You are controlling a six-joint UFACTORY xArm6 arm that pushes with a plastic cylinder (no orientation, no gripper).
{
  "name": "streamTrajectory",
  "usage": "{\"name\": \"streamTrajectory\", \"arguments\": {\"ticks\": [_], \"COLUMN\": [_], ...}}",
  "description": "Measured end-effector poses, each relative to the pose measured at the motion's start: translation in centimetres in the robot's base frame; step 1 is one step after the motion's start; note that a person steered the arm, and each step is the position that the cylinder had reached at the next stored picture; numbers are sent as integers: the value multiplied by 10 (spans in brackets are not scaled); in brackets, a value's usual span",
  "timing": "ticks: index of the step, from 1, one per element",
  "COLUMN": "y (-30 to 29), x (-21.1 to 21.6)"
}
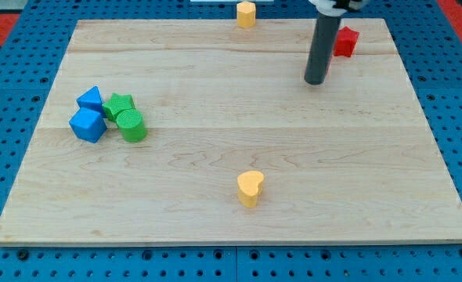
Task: Move your arm towards the yellow heart
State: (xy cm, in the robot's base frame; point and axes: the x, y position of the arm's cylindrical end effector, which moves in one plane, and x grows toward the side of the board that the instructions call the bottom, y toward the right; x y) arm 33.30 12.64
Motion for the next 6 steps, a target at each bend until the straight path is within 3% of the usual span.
{"name": "streamTrajectory", "arguments": {"ticks": [2, 4, 6], "y": [18, 10, -58], "x": [-41, 78, 214]}}
